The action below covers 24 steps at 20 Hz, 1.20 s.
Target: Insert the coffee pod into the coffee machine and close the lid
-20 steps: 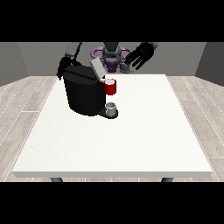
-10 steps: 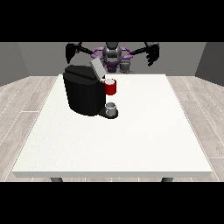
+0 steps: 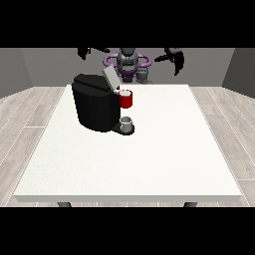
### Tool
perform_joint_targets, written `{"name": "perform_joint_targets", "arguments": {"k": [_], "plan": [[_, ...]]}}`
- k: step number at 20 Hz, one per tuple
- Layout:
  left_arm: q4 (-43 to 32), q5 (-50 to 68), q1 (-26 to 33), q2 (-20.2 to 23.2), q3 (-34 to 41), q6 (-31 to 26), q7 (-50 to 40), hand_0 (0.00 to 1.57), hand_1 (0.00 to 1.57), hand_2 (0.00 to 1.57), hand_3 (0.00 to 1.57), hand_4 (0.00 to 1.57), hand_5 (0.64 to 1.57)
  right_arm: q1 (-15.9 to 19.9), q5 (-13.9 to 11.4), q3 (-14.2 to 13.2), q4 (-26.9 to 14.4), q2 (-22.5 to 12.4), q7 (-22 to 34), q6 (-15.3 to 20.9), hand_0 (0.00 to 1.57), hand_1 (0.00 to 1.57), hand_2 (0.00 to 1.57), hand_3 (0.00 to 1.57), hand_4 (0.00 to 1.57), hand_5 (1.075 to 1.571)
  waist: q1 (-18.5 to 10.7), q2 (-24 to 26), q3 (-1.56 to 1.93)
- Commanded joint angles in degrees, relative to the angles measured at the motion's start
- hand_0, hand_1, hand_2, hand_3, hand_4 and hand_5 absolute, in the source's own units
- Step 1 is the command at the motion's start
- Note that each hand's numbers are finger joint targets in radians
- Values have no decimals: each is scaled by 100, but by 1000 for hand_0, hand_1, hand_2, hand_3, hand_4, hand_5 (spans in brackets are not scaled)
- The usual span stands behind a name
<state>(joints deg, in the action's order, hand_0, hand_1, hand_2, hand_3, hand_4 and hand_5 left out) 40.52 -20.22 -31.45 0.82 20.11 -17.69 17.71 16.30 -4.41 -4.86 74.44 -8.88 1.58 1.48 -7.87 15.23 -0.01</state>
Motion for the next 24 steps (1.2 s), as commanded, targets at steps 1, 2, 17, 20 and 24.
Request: {"name": "perform_joint_targets", "arguments": {"k": [1, 2, 17, 20, 24], "plan": [[549, 249, 376, -66, -92, -182, -214, 0, 0, 0, 0, 429, 1571, 382, 205, -265, 31, -197, 573, -70, 0, 0, 0, 0, 0, 1571, -194, 52, 2], [592, 447, 247, -79, -291, -1, -400, 0, 0, 0, 0, 457, 1571, 558, 290, -378, -190, -245, 473, -124, 0, 0, 0, 0, 0, 1571, -164, -201, 2], [2572, 1000, 1268, -5, -1175, 168, -535, 0, 0, 0, 0, 323, 1571, 1466, 878, -852, -1306, -480, 413, -385, 0, 0, 0, 0, 56, 1571, -405, -1155, 1], [3045, 1275, 1545, 275, -1158, -8, -977, 0, 0, 0, 0, 301, 1571, 1450, 800, -583, -1268, -211, 559, -295, 0, 0, 0, 0, 0, 1571, -243, -1017, 1], [3481, 1223, 1606, -74, -1584, 459, -1117, 0, 0, 0, 0, 374, 1571, 1821, 672, -500, -1602, -96, 231, -168, 0, 0, 0, 0, 0, 1571, -395, -1306, 2]]}}
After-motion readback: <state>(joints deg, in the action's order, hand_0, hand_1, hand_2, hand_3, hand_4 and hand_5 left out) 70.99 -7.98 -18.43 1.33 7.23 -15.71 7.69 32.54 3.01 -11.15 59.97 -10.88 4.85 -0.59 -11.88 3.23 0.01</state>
